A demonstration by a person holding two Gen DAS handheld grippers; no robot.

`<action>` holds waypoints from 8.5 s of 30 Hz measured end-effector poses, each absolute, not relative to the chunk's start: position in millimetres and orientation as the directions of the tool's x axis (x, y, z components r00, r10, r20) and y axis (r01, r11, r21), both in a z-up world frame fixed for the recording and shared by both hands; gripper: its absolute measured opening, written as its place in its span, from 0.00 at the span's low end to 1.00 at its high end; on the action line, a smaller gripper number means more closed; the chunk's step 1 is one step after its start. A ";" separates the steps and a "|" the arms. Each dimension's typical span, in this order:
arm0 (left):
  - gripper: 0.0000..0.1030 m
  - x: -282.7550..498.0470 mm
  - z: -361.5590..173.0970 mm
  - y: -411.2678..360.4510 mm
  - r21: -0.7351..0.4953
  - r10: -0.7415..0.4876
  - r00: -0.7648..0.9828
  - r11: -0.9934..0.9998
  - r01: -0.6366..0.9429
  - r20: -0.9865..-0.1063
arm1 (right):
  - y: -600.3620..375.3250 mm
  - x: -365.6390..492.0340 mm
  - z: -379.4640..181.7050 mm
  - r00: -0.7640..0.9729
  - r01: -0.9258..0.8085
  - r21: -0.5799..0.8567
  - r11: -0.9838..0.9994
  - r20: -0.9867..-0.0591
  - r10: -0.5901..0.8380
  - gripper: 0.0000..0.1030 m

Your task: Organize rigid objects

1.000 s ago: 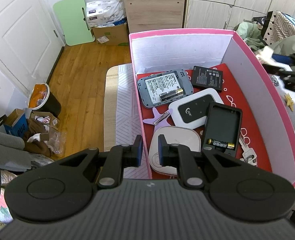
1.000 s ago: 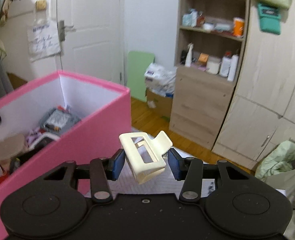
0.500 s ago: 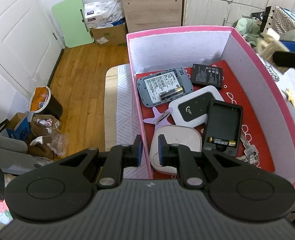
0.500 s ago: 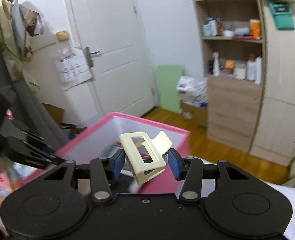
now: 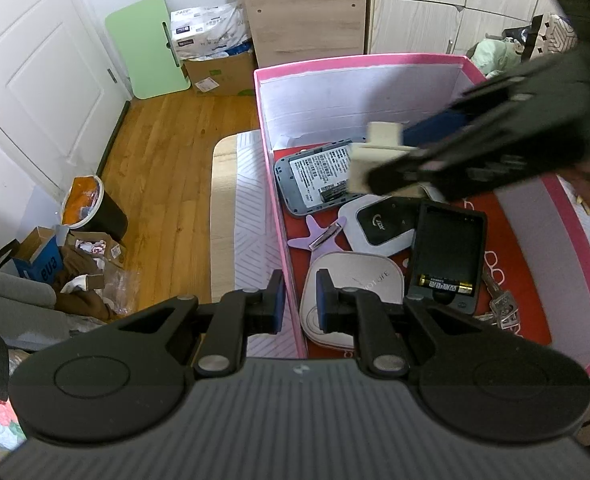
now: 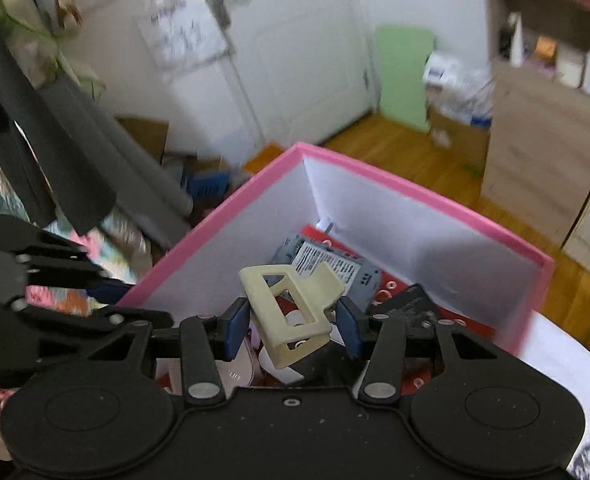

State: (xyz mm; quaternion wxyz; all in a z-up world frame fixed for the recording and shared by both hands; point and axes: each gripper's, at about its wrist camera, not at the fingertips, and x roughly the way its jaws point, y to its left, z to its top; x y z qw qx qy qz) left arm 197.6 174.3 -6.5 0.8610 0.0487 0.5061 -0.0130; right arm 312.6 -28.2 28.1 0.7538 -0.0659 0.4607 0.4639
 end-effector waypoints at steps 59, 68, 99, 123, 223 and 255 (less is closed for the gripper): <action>0.13 198.1 -5.1 177.1 0.039 0.019 0.489 0.999 0.030 -0.872 | -266.7 253.7 -43.4 0.559 -0.336 0.079 0.939 -0.786 0.266 0.62; 0.14 198.9 -5.2 176.8 0.038 0.020 0.485 0.999 0.029 -0.874 | -270.0 264.6 -58.1 0.576 -0.327 0.071 0.942 -0.776 0.258 0.62; 0.14 199.6 -6.8 177.3 0.037 0.018 0.487 0.999 0.029 -0.873 | -263.9 247.3 -25.9 0.612 -0.371 0.096 0.924 -0.723 0.321 0.43; 0.14 198.6 -7.1 178.2 0.029 0.010 0.493 0.999 0.031 -0.870 | -119.5 232.0 69.0 0.493 -0.798 -0.025 0.602 -0.601 0.629 0.43; 0.86 16.4 37.1 59.5 0.002 0.033 0.649 0.999 -0.049 -0.760 | -222.2 65.1 101.1 0.715 -0.328 0.154 0.932 -0.605 0.351 0.99; 1.00 2.1 29.7 54.1 -0.002 0.032 0.694 0.999 -0.048 -0.719 | -225.8 51.3 88.1 0.770 -0.267 0.054 0.962 -0.588 0.247 0.99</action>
